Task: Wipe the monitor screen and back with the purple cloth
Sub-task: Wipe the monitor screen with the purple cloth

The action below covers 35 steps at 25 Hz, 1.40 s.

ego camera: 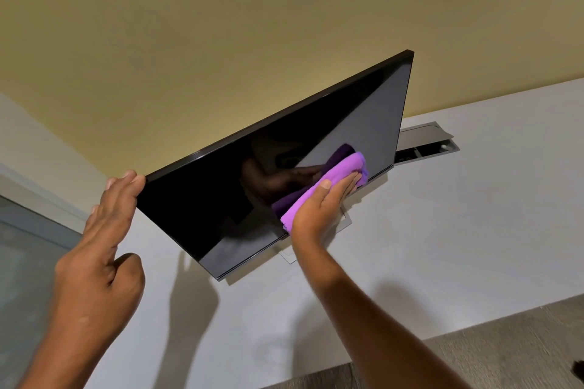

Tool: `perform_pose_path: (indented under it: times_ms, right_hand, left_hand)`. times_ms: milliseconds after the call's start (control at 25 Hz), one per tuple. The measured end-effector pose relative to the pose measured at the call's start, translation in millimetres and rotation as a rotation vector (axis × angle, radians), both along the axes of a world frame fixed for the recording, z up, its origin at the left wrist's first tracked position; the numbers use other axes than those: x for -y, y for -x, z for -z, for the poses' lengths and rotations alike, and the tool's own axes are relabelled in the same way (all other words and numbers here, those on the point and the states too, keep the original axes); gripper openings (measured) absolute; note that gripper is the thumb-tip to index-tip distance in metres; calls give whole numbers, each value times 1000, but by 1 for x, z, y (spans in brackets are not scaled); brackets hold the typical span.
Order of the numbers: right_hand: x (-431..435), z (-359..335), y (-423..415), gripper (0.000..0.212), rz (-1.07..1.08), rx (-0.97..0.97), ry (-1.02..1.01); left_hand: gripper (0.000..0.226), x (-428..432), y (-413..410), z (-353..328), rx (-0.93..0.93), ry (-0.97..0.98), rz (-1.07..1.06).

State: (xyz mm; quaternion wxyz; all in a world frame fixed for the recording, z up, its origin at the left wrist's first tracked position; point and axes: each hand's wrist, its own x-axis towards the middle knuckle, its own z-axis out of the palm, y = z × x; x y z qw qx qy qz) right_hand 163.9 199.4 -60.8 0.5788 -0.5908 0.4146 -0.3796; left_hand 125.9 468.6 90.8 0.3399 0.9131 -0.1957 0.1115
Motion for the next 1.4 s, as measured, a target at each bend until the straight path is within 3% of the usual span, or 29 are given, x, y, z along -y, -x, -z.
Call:
perform_pose_path:
  times_ms: [80, 240, 640, 840, 1080, 1400]
  right_hand:
    - [-22, 8, 6, 66, 3, -32, -18]
    - [-67, 8, 25, 62, -29, -81, -130]
    - [-154, 13, 57, 61, -94, -102, -262]
    - [-185, 21, 82, 59, -393, -194, -430]
    - [-174, 31, 129, 23, -754, -95, -525]
    - [-69, 38, 160, 5, -658, -388, 43]
  left_hand:
    - [123, 0, 3, 1, -8, 17, -4]
    - [104, 1, 5, 1, -3, 54, 31]
    - [101, 5, 7, -6, 48, 38, 25]
    - [100, 3, 1, -6, 55, 28, 41]
    - [100, 4, -2, -4, 58, 32, 37]
    - [101, 2, -2, -2, 33, 63, 46]
